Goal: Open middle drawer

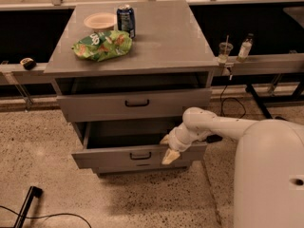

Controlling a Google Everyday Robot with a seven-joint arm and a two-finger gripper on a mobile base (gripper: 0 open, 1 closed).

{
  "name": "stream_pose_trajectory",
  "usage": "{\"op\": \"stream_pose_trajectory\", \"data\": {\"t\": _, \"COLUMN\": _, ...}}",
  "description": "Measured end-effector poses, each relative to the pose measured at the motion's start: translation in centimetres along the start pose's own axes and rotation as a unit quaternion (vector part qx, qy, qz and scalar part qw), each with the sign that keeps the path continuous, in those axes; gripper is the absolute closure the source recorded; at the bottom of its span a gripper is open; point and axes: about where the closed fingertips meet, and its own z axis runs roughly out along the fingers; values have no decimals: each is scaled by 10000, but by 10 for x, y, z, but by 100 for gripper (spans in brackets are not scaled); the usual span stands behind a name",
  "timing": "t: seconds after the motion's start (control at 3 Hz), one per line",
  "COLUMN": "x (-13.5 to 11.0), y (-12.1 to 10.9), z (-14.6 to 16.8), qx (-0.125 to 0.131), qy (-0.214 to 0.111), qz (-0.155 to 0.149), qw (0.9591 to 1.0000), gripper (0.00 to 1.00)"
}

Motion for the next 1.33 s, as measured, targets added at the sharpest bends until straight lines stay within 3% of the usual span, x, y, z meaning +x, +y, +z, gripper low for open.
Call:
{"op": "stream_pose_trajectory", "data": {"t": 0.67, "x": -20, "y": 55, "z": -12, "qx": -174, "qy": -237, "qz": 14, "qw": 9996, "gripper": 43}}
{"op": "stream_pose_trajectory", "data": {"t": 1.0, "x": -30, "y": 64, "z": -24, "qx": -143, "qy": -240, "qz": -72, "qw": 9996, "gripper": 43}}
{"op": "stream_pose_trajectory", "data": {"t": 1.33, "x": -40, "y": 58, "z": -46, "qx": 40, "qy": -159, "qz": -216, "qw": 9996, "gripper": 43}}
